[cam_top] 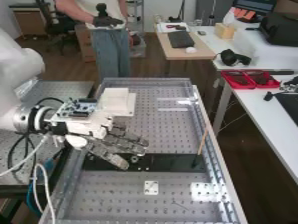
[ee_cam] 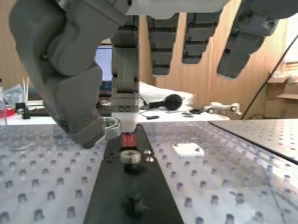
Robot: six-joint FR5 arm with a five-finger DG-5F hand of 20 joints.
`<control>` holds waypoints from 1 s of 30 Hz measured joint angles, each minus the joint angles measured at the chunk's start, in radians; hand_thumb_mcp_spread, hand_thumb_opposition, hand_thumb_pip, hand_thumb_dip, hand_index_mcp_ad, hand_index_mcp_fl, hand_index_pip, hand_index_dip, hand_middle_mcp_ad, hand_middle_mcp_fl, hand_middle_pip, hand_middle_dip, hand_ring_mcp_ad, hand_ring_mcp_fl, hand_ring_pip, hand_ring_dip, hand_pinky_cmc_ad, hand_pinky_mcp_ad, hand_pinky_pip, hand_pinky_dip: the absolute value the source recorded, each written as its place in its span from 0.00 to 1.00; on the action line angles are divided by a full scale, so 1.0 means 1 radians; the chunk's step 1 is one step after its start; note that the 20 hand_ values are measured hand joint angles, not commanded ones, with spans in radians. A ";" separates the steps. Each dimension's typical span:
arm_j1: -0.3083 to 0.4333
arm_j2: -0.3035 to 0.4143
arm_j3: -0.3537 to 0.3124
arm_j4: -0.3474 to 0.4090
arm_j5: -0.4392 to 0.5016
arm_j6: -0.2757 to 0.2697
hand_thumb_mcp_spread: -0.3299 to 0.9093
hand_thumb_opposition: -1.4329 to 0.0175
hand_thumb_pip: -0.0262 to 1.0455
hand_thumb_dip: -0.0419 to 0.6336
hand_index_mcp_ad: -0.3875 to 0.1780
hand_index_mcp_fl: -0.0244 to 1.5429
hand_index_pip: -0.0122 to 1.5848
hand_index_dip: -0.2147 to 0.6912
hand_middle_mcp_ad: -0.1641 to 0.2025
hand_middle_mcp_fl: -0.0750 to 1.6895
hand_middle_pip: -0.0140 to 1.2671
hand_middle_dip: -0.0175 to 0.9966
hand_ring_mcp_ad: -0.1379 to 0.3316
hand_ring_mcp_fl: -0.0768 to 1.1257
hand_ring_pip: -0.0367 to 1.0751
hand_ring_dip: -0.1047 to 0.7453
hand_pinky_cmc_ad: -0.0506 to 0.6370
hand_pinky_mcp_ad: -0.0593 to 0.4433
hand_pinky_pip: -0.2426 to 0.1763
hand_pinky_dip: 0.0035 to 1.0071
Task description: Grab the larger nut and place it in the white container
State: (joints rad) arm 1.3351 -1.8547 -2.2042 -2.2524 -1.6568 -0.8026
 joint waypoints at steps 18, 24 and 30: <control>0.275 0.177 -0.046 -0.066 0.103 0.019 0.58 0.40 0.65 0.39 0.53 0.23 0.95 0.24 0.63 0.11 0.11 0.20 0.54 0.07 0.11 0.26 0.55 0.66 0.46 0.40; 0.383 0.198 -0.050 -0.090 0.103 0.032 0.58 0.40 0.65 0.39 0.53 0.24 0.95 0.24 0.61 0.12 0.11 0.20 0.54 0.07 0.11 0.26 0.55 0.66 0.47 0.39; 0.448 0.189 -0.051 -0.090 0.040 0.054 0.58 0.40 0.65 0.39 0.53 0.24 0.95 0.24 0.61 0.12 0.11 0.20 0.53 0.07 0.11 0.26 0.55 0.66 0.47 0.36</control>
State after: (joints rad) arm 1.7831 -1.6659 -2.2556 -2.3428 -1.6166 -0.7484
